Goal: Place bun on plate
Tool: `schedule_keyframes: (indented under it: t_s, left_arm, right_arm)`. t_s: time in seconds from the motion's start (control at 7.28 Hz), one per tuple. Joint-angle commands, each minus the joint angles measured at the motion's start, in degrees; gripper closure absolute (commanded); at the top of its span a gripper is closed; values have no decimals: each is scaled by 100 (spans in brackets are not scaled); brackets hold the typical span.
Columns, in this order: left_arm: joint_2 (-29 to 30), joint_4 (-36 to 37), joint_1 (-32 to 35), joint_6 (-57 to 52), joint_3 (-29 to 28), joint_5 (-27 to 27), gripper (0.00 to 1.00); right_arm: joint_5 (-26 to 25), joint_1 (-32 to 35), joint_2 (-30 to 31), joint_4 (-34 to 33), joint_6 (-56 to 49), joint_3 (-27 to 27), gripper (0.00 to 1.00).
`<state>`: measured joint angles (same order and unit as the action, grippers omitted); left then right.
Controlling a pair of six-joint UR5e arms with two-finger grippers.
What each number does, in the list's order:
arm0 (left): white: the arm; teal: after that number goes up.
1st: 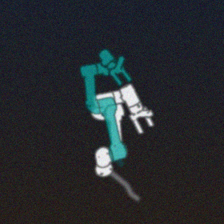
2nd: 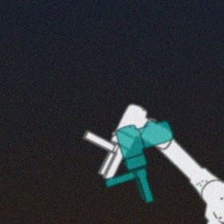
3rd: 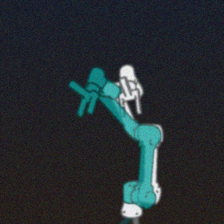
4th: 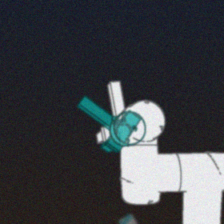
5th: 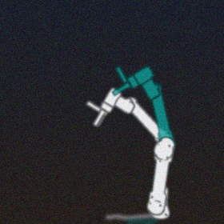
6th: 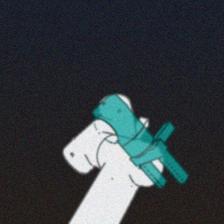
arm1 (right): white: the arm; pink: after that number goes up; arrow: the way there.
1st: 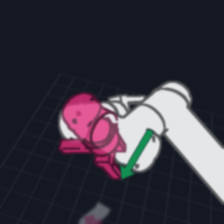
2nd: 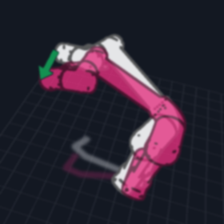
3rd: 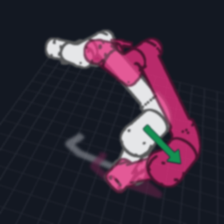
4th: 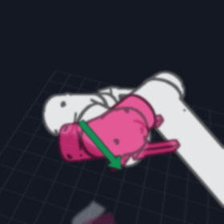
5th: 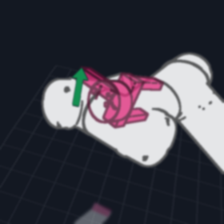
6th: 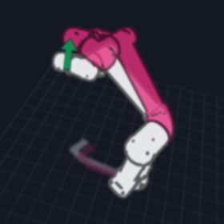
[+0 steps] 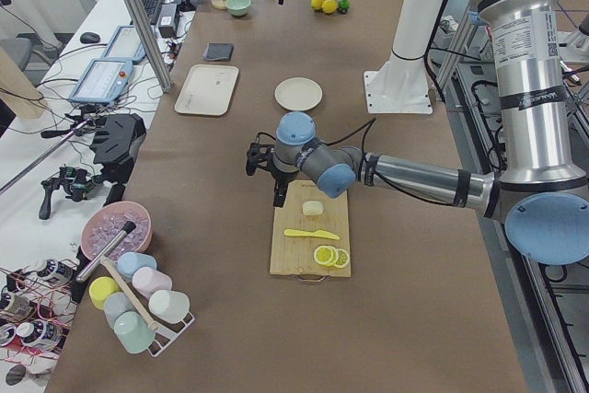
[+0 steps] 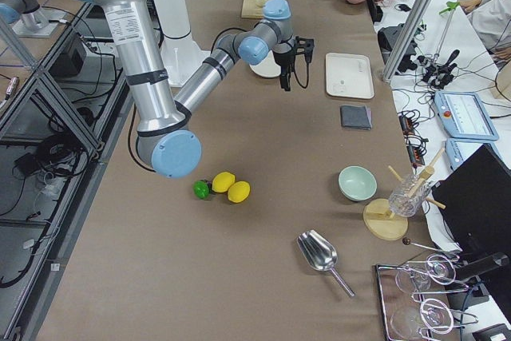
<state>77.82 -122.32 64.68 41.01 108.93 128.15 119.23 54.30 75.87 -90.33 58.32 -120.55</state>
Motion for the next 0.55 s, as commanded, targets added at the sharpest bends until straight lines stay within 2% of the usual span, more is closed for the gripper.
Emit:
schedule_keyframes:
  t_s: [0.0, 0.27, 0.41]
  left_arm:
    - [-109, -273, -550, 493, -100, -420, 3]
    - [-135, -1019, -1340, 1328, -459, -1017, 3]
    - [-170, -1144, -1457, 1365, -539, -1063, 3]
  right_arm:
    - [1098, 1306, 768, -2, -1938, -21, 0]
    - [1321, 2081, 1462, 6, -3250, -30, 0]
    - [1444, 2372, 1753, 6, -3892, -4, 0]
